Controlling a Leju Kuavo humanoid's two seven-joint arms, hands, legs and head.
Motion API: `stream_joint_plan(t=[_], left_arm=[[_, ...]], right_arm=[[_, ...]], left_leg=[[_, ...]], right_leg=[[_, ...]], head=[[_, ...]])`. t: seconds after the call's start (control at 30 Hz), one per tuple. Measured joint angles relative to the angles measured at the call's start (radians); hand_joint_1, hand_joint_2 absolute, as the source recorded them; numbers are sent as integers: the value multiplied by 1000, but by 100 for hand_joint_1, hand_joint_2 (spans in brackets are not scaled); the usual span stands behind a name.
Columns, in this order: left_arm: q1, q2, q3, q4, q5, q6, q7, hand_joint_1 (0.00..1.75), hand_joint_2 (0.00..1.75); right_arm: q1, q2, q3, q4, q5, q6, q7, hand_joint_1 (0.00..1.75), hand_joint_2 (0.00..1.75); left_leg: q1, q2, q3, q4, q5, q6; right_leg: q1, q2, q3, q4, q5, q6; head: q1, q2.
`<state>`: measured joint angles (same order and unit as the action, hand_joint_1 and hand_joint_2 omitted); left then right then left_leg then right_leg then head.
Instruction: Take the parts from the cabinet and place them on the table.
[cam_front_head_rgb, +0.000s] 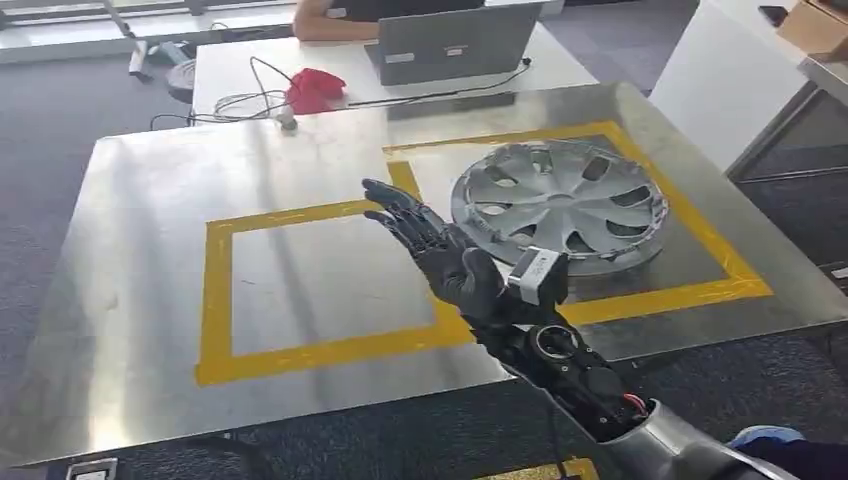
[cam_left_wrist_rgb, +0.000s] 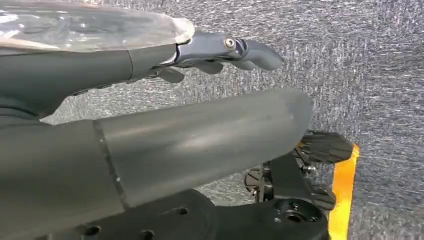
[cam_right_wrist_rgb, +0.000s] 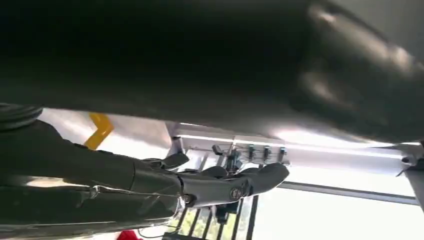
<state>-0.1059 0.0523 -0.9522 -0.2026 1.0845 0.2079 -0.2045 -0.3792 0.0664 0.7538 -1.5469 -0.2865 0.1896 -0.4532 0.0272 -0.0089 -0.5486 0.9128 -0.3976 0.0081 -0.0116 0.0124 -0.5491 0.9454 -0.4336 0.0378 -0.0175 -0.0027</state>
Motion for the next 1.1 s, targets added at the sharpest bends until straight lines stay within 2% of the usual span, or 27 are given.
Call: stream_joint_plan(t=[0.03, 0.07, 0.1, 0.13, 0.17, 0.2, 0.23, 0.3, 0.33, 0.37, 0.4, 0.47, 0.5, 0.53, 0.6, 0.63, 0.67, 0.7, 0.73, 0.8, 0.83, 0.87, 0.97, 1.0, 1.03, 1.07, 1.1], left_arm=[[0, 0, -1, 0, 0, 0, 2, 0, 0], [-1, -1, -2, 0, 0, 0, 2, 0, 0], [-1, -1, -5, 0, 0, 0, 4, 0, 0], [-1, -1, -8, 0, 0, 0, 6, 0, 0], [-1, -1, -9, 0, 0, 0, 6, 0, 0], [0, -1, -9, 0, 0, 0, 8, 0, 0], [0, -2, -9, 0, 0, 0, 9, 0, 0], [-1, -2, -11, 0, -3, 0, 9, 0, 0], [-1, 6, -11, 0, -3, 0, 9, 0, 0], [-2, 1, -12, 0, -3, 0, 9, 0, 0], [-1, 2, -13, 0, -3, 0, 9, 0, 0], [-2, 1, -14, 0, -5, 0, 9, 0, 0], [-2, 0, -14, 0, -5, 0, 9, 0, 0], [-2, 0, -14, 0, -5, 0, 9, 0, 0], [-3, 0, -14, 0, -6, 0, 9, 0, 0], [-3, 1, -15, 0, -6, 0, 9, 0, 0], [-3, 1, -15, 0, -6, 0, 9, 0, 0], [-3, 1, -15, 0, -6, 0, 9, 0, 0], [-3, 1, -15, 0, -6, 0, 9, 0, 0], [-6, 2, -15, 0, -6, 0, 9, 0, 0], [-9, 6, -15, 0, -6, 0, 9, 0, 0], [-10, 5, -15, 0, -6, 0, 9, 0, 0], [-12, 5, -16, 0, -6, 0, 9, 0, 0], [-13, 2, -16, 0, -6, 0, 9, 0, 0], [-12, 2, -16, 0, -6, 0, 9, 0, 0], [-12, 2, -16, 0, -6, 0, 9, 0, 0], [-12, 2, -16, 0, -6, 0, 9, 0, 0]], right_arm=[[0, 0, 0, 0, 0, -1, -1, 0, 0], [0, -1, -1, 0, 0, -2, -2, 0, 0], [3, -3, -1, 1, 0, -2, -1, 0, 0], [7, -6, -1, 1, 0, -2, -1, 0, 0], [12, -8, -1, 1, 0, -2, 0, 0, 0], [14, -10, -1, 1, 0, -3, 0, 0, 0], [14, -11, -2, 1, 0, -3, 0, 0, 0], [14, -11, -2, 1, 0, -3, 1, 0, 0], [14, -11, -1, 1, 0, -2, 2, 0, 0], [17, -12, -1, 0, 0, -1, 1, 0, 0], [15, -13, -1, 0, 0, -1, 4, 0, 0], [16, -13, -1, 0, 0, -1, 5, 0, 0], [15, -13, -1, 0, 0, -1, 5, 0, 0], [15, -13, -1, 0, 0, -1, 5, 0, 0], [16, -13, -1, 0, 0, -1, 6, 0, 0], [18, -13, -1, 0, 0, -1, 6, 0, 0], [19, -13, -1, 0, 0, -1, 6, 0, 0], [20, -13, -1, 0, 0, -1, 6, 0, 0], [20, -13, -1, 0, 0, -1, 6, 0, 0], [20, -13, -1, 0, 0, -1, 6, 0, 0], [20, -13, -1, 0, 0, -1, 6, 0, 0], [19, -13, -1, 0, 0, -1, 6, 0, 0], [19, -13, -1, 0, 0, 0, 6, 0, 0], [19, -14, -2, 0, 0, 0, 6, 0, 0], [19, -14, -2, 0, 0, 0, 5, 0, 0], [18, -14, -2, 0, 0, 0, 5, 0, 0], [20, -15, -2, 0, 0, 0, 5, 0, 0]], left_leg=[[-2, 1, 10, -19, 7, 5], [-2, 3, 11, -22, 10, 5], [-2, 5, 10, -22, 10, 5], [-2, 5, 10, -22, 10, 4], [-2, 5, 9, -21, 9, 4], [1, 5, 7, -18, 9, 0], [5, 5, 4, -12, 7, -5], [15, 2, -4, 11, -2, -23], [11, -1, -14, 22, -6, -35], [9, -2, -14, 28, -4, -43], [9, -4, -18, 33, -2, -47], [15, -5, -22, 29, 6, -60], [18, -2, -27, 39, -5, -63], [17, 3, -46, 81, -49, -60], [12, 3, -115, 255, -155, -59], [11, 3, -146, 338, -192, -59], [9, 3, -156, 379, -202, -56], [6, 3, -141, 368, -190, -50], [3, 3, -103, 313, -162, -42], [-12, 2, 29, 105, -95, -14], [-20, 3, 65, 33, -108, -2], [-23, 5, 62, 43, -86, -9], [-29, 3, 54, 27, -74, 3], [-14, 7, 55, 10, -59, 6], [-16, 9, 49, 6, -50, 10], [-17, 11, 39, 6, -42, 17], [-18, 11, 29, 6, -35, 17]], right_leg=[[2, -3, -15, 37, -34, 4], [1, -3, -46, 108, -78, 6], [-1, -3, -90, 211, -126, 12], [-4, -3, -115, 272, -149, 16], [-9, -3, -129, 308, -152, 20], [-15, -5, -117, 288, -129, 26], [-20, -7, -83, 227, -92, 32], [-38, -13, 28, 28, -18, 52], [-27, 1, 43, 13, -32, 50], [-25, 10, 24, 32, -16, 29], [-27, 9, 26, 23, -30, 23], [-26, 10, 14, 29, -25, 0], [-27, 7, 10, 26, -17, -12], [-25, 6, 3, 26, -12, -20], [-19, 4, -14, 26, -1, -33], [-14, 2, -23, 26, 4, -36], [-9, 2, -30, 26, 10, -38], [-5, 1, -37, 26, 15, -39], [-1, 1, -43, 26, 20, -39], [5, 1, -50, 26, 30, -37], [5, 0, -51, 26, 34, -35], [7, 0, -51, 21, 42, -29], [4, -1, -52, 12, 59, -9], [5, -1, -60, 18, 55, -6], [7, -2, -71, 43, 16, -1], [4, -4, -97, 114, -48, 1], [2, -4, -123, 200, -102, 6]], head=[[2, 0], [3, 0], [3, 0], [3, 0], [4, 0], [4, 0], [3, 0], [4, 0], [6, 0], [5, 0], [6, 0], [2, 0], [1, 0], [-1, 0], [-3, 0], [-4, 0], [-5, 0], [-5, 0], [-5, 0], [-6, 0], [-6, 0], [-5, 0], [-8, 0], [-9, 0], [-7, 0], [-6, 0], [-4, 0]])
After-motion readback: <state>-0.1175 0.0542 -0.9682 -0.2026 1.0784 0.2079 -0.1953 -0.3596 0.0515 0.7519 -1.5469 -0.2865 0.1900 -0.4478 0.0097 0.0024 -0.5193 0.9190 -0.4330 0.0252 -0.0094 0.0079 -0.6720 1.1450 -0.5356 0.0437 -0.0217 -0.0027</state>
